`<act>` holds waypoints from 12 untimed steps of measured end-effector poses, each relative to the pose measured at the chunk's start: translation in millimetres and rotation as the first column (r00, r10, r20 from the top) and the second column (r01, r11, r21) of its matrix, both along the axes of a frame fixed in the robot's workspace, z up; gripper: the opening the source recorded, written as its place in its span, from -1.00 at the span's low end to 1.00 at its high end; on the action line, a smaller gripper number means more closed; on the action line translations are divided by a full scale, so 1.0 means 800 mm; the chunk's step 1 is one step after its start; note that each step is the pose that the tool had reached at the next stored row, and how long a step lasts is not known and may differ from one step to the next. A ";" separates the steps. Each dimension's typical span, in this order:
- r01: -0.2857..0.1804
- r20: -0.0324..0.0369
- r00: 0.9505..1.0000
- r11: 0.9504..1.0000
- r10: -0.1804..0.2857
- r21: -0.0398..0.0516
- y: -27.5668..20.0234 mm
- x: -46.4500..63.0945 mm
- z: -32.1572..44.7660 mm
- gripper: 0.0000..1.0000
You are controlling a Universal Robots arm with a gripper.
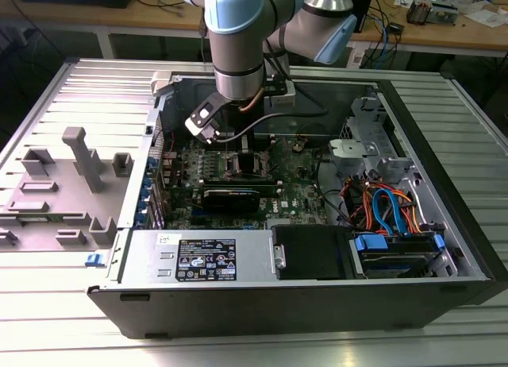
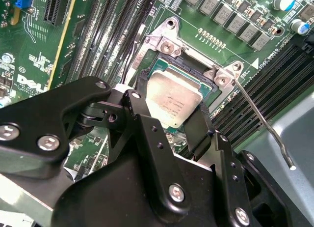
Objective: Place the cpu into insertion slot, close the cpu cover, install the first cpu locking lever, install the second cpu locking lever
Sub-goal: 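Place the cpu into insertion slot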
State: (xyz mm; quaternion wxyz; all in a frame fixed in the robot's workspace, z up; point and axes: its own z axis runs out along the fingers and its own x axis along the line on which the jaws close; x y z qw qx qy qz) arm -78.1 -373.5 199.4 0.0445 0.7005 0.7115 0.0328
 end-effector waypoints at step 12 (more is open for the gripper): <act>0.000 0.000 1.000 1.000 0.000 0.008 0.0000 0.000 -0.0033 0.08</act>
